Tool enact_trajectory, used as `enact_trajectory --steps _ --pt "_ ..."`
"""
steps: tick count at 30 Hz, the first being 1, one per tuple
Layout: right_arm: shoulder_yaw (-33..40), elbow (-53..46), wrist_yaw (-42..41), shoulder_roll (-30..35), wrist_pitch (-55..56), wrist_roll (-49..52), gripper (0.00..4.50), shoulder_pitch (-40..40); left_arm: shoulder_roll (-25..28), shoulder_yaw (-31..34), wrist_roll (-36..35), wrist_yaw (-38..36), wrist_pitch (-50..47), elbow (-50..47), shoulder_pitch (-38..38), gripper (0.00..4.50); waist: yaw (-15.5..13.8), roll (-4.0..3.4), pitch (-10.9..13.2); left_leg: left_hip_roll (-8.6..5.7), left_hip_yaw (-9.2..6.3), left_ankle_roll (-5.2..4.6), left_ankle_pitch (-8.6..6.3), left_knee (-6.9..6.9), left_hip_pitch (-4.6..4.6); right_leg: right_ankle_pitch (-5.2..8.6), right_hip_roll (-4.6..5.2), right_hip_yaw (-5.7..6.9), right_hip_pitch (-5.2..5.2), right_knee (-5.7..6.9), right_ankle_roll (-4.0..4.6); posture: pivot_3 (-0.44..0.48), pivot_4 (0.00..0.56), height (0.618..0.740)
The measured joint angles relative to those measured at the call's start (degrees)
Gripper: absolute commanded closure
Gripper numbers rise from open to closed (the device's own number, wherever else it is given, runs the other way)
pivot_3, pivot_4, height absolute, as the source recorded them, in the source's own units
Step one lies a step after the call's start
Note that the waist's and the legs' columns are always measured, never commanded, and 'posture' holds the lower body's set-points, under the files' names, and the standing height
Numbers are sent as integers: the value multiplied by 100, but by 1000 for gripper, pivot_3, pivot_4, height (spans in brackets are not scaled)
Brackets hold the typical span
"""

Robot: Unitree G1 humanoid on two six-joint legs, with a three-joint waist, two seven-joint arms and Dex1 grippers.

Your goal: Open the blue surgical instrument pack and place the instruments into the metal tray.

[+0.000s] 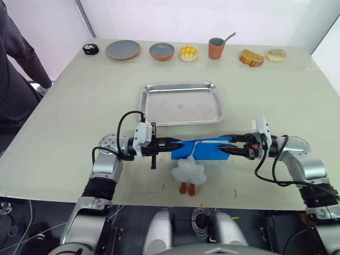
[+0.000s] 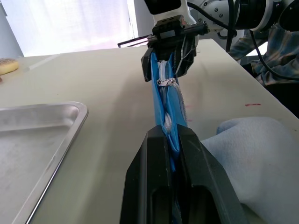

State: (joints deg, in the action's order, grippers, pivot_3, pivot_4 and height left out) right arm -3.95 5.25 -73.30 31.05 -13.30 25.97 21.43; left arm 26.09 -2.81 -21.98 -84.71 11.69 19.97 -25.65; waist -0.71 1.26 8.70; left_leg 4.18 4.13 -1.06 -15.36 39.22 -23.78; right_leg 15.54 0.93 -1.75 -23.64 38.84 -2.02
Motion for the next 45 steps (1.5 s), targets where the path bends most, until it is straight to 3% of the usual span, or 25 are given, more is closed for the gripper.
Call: enact_trajectory --steps 1,8,11,12,13,15,16,19,21,24,25,28,33,39,45 --pt "0 5 -6 -9 0 1 4468 0 1 6 0 2 -1 5 0 4500 0 0 0 0 0 0 0 0 0 0 0 0 0 0 0 0 150 740" --pt "0 22 -14 -59 2 1 4468 1 43 14 -100 0 -360 -18 -8 4500 12 0 0 0 -1 0 0 0 1 0 -1 0 0 2 0 0 150 740" --pt "0 30 -12 -82 9 -2 4500 8 88 17 -243 24 -810 -73 -21 3481 18 0 0 1 -2 0 0 0 1 0 -1 0 0 2 0 0 150 740" --pt "0 31 -11 -95 16 -3 4500 9 117 40 -305 87 -1031 -105 -21 2812 17 0 0 1 -2 0 0 0 1 0 -1 0 0 2 0 0 150 740" --pt "0 31 -9 -95 16 -3 4500 9 124 49 -307 99 -1058 -108 -21 2812 16 0 0 1 -2 0 0 0 1 0 -1 0 0 2 0 0 150 740" --pt "0 34 -9 -99 25 -6 4500 13 230 153 -450 146 -1342 -151 -4 1907 20 0 0 1 -2 0 0 0 1 0 -1 0 -1 2 0 0 150 740" --pt "0 34 -8 -99 27 -6 4500 13 283 228 -494 151 -1409 -151 5 1744 27 -1 0 1 -2 0 0 0 1 0 -1 0 -1 2 0 0 150 740" --pt "2 46 11 -100 63 -23 4500 21 875 586 -685 92 -1664 -286 215 491 91 -3 2 3 -4 0 0 -2 2 0 -2 1 -3 4 1 0 150 740" --pt "8 57 16 -96 101 -29 4500 20 1253 901 -888 24 -1939 -511 520 25 119 -5 3 4 -2 0 0 -3 2 0 1 1 -2 4 1 0 150 740" --pt "14 64 17 -88 124 -34 4500 17 1508 1143 -1152 -19 -2277 -834 827 25 132 -5 4 5 -2 0 0 -3 1 1 4 3 -2 4 1 0 150 740" --pt "25 92 19 -88 146 -50 4500 40 1856 1421 -1446 -46 -2697 -1267 1200 25 129 -3 7 5 -3 0 0 -3 0 1 6 7 -1 4 1 0 150 740" --pt "41 125 12 -72 158 -54 4500 59 2254 1707 -1702 -4 -3151 -1829 1597 25 123 -7 9 5 -2 0 0 -4 0 1 8 8 -2 3 1 0 150 740" --pt "44 279 -21 -50 238 -75 4500 149 2324 1756 -1719 379 -3400 -2757 1983 25 110 -10 10 4 1 0 0 -4 1 1 7 5 -2 2 1 0 150 740" --pt "44 403 -56 40 305 -102 4500 237 2164 906 -1499 1299 -3936 -4019 2039 25 90 -10 10 3 3 0 0 -4 2 1 6 0 -2 3 1 0 150 740" --pt "43 430 -121 92 323 -118 4500 258 1958 -236 -879 1862 -4412 -4055 1189 25 63 -11 10 1 7 0 0 -3 3 0 3 -4 -2 1 0 0 150 740"
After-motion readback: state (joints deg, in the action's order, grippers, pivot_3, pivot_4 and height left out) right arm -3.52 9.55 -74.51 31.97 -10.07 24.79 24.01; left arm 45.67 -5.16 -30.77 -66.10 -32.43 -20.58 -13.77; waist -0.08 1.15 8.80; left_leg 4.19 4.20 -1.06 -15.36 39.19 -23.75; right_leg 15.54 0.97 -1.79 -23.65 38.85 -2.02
